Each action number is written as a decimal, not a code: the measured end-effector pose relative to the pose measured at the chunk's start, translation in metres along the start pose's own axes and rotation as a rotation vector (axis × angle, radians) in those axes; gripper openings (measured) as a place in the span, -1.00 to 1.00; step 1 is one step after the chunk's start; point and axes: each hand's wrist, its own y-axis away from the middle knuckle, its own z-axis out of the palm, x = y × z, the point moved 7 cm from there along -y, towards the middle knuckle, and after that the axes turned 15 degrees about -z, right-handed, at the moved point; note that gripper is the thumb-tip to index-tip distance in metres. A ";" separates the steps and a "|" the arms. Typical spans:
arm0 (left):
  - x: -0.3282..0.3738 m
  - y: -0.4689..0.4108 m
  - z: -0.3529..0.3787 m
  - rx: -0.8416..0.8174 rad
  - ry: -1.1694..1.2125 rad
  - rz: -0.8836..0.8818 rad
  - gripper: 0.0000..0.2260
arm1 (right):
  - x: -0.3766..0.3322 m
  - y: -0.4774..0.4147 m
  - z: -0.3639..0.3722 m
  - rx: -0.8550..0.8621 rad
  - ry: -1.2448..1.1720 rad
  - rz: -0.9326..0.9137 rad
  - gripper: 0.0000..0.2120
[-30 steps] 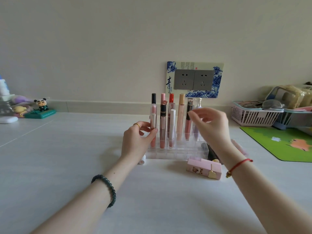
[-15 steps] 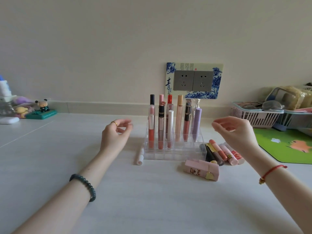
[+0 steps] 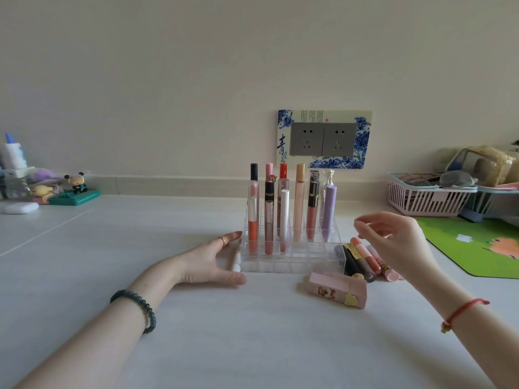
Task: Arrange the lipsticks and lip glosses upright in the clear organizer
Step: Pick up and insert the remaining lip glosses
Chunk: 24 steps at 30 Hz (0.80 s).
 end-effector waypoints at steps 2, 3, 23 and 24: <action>-0.001 -0.001 -0.001 0.017 -0.059 -0.008 0.16 | 0.000 0.001 0.001 -0.007 0.007 0.002 -0.93; -0.002 -0.001 -0.001 0.023 -0.071 -0.013 0.15 | 0.000 0.001 0.002 -0.010 0.009 0.002 -0.93; 0.080 0.066 -0.036 -0.303 0.997 0.477 -0.13 | -0.125 -0.001 0.034 -0.111 -0.194 -0.448 -0.69; 0.088 0.068 -0.031 -0.339 0.993 0.482 -0.11 | -0.137 -0.001 0.034 -0.106 -0.156 -0.528 -0.68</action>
